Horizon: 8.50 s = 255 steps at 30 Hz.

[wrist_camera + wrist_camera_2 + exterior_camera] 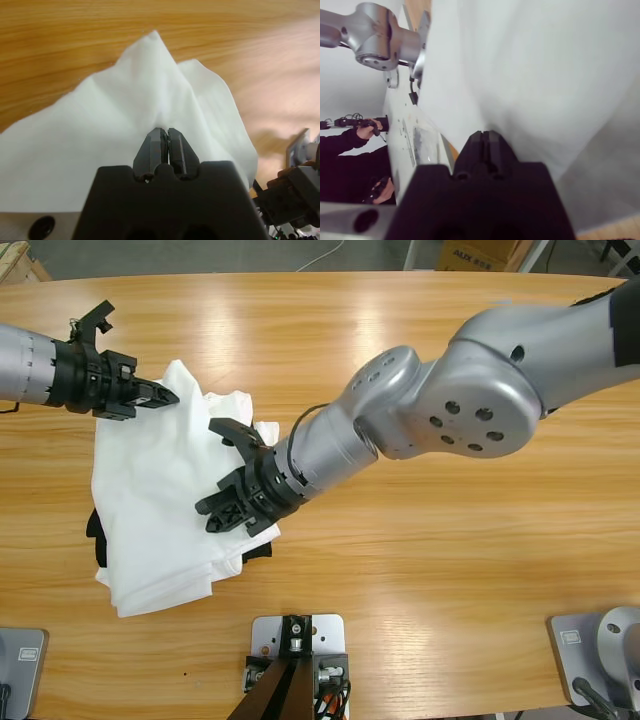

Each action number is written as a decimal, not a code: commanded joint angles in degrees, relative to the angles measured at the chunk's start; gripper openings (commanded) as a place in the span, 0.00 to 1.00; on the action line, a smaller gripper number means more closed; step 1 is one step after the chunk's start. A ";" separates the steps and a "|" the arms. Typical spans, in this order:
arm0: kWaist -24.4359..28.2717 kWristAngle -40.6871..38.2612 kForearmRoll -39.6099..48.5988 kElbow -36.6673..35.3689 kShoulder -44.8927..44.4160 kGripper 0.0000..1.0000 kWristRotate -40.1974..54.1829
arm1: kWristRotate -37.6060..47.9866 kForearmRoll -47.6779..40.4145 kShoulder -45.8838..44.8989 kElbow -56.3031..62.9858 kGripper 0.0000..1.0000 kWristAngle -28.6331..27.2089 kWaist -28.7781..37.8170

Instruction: Fold clothes

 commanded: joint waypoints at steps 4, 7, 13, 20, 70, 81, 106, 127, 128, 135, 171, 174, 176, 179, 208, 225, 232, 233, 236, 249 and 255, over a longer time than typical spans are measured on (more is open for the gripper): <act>3.24 0.41 -3.16 1.45 7.03 0.00 -0.48 | -0.26 -1.49 4.88 2.50 0.00 -2.96 0.31; 5.70 0.31 -3.90 0.86 4.50 0.00 -0.68 | -0.24 -1.33 1.44 3.66 0.00 -3.63 0.25; 6.42 0.22 2.53 -1.13 -13.39 0.00 -1.96 | -1.50 12.63 -15.44 -0.03 0.00 -8.23 0.25; -5.78 0.59 8.65 10.40 -28.56 0.00 -3.89 | -4.21 17.92 -9.18 -11.33 0.00 -2.43 -0.19; -16.91 1.54 -5.08 21.27 -29.53 0.74 -8.45 | -11.07 23.67 -5.14 -23.92 0.97 -4.63 -21.89; -23.45 16.50 40.50 -13.91 -12.35 1.00 37.52 | -25.24 46.47 -30.17 -6.67 1.00 -31.00 -17.15; -26.03 21.65 35.84 -18.51 11.75 1.00 57.61 | -24.57 46.73 -37.25 6.19 1.00 -33.18 -24.04; -8.96 23.30 31.08 -19.36 23.36 0.98 49.49 | -25.85 45.66 -36.39 7.44 1.00 -32.72 -26.97; -7.42 23.70 31.10 -20.55 23.98 0.98 47.49 | -25.85 45.66 -36.18 7.34 1.00 -32.72 -26.99; 4.25 23.81 34.05 -32.63 28.92 0.98 39.80 | -26.27 45.18 -34.09 6.55 1.00 -32.51 -27.92; 25.86 19.64 67.73 -97.65 57.85 0.98 14.46 | -28.49 44.34 -20.89 -1.38 1.00 -30.10 -29.98; 25.89 17.97 67.77 -99.74 58.63 0.98 14.51 | -28.49 44.46 -21.57 -1.29 1.00 -29.99 -29.98; 25.59 16.18 68.40 -100.52 58.34 0.98 15.83 | -28.49 44.51 -22.06 -1.01 1.00 -30.12 -29.98; 24.79 15.77 69.79 -101.06 56.82 0.99 17.83 | -28.49 44.78 -22.38 -1.08 1.00 -31.14 -29.96; 14.91 9.31 47.17 -15.67 -12.09 1.00 25.25 | -34.20 65.54 -40.28 -3.42 1.00 -42.14 -34.02; 10.41 9.08 42.75 0.49 -32.32 1.00 22.46 | -34.02 64.38 -47.50 4.12 0.93 -49.38 -34.81; 8.30 9.80 40.43 2.72 -39.28 0.98 19.96 | -34.02 64.55 -46.36 3.94 0.90 -49.33 -34.81; 7.56 9.62 40.15 2.88 -39.34 0.99 19.91 | -34.02 64.55 -46.66 3.96 0.90 -49.33 -34.81; 7.03 11.15 39.78 3.14 -38.42 0.99 17.96 | -34.02 64.38 -47.50 4.12 0.86 -49.33 -34.81; 5.71 12.26 39.69 3.14 -37.53 1.00 17.09 | -34.09 64.45 -47.08 4.07 0.86 -48.71 -34.80; 4.78 12.26 39.69 3.05 -36.77 1.00 17.01 | -34.11 64.43 -46.97 4.12 0.86 -48.71 -34.80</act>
